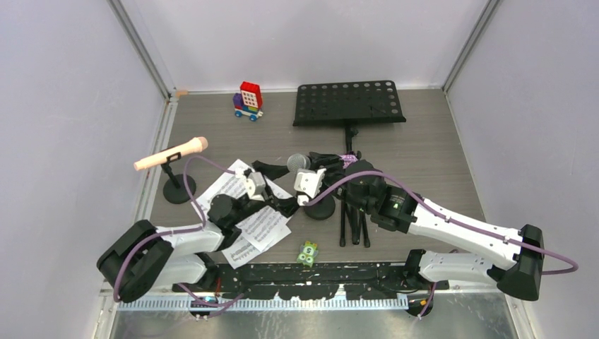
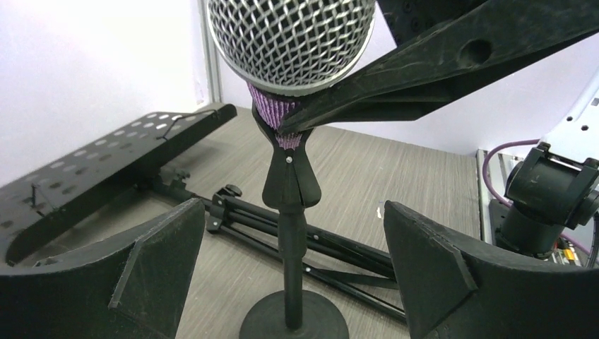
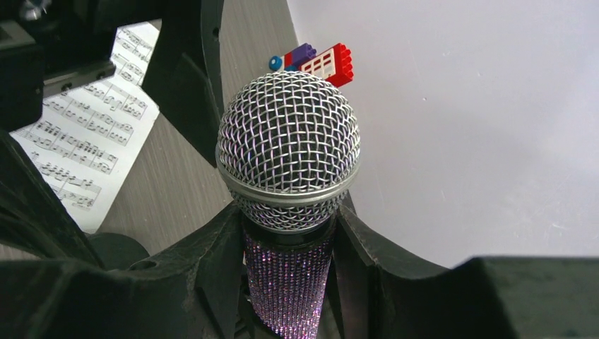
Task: Pack up the instrument practice props
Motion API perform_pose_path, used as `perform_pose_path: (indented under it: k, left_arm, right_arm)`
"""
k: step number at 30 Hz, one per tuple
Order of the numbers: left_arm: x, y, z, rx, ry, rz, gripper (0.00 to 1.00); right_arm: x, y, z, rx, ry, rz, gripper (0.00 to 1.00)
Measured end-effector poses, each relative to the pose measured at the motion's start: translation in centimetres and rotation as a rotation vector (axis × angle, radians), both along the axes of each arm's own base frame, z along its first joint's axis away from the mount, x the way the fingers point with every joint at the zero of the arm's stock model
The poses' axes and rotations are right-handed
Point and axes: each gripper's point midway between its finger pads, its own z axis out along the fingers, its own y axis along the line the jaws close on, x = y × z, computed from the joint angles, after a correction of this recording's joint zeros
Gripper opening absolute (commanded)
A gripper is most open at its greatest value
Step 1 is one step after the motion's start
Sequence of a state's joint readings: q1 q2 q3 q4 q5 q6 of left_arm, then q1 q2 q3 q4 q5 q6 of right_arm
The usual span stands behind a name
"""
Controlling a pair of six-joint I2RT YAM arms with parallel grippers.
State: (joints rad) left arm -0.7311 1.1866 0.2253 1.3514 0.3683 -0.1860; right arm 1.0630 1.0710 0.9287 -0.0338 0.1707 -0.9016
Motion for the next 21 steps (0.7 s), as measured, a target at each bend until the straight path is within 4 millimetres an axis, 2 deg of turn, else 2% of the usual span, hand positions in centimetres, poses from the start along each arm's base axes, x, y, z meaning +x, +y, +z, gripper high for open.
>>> perform_pose_path:
  k: [7, 15, 21]
  left_arm:
    - [0.6, -1.8, -0.8, 0.011, 0.054, -0.028, 1.00]
    - [1.0, -3.5, -0.9, 0.008, 0.085, -0.043, 0.94]
    - [2.3, -3.7, -2.5, 0.021, 0.139, 0.015, 0.81]
  right_arm:
    - [0.0, 0.0, -0.1, 0.033, 0.035, -0.015, 0.01]
    - [-0.1, -0.3, 0.3, 0.058, 0.048, -0.028, 0.01]
    - [0.0, -0.4, 0.3, 0.061, 0.049, -0.036, 0.01]
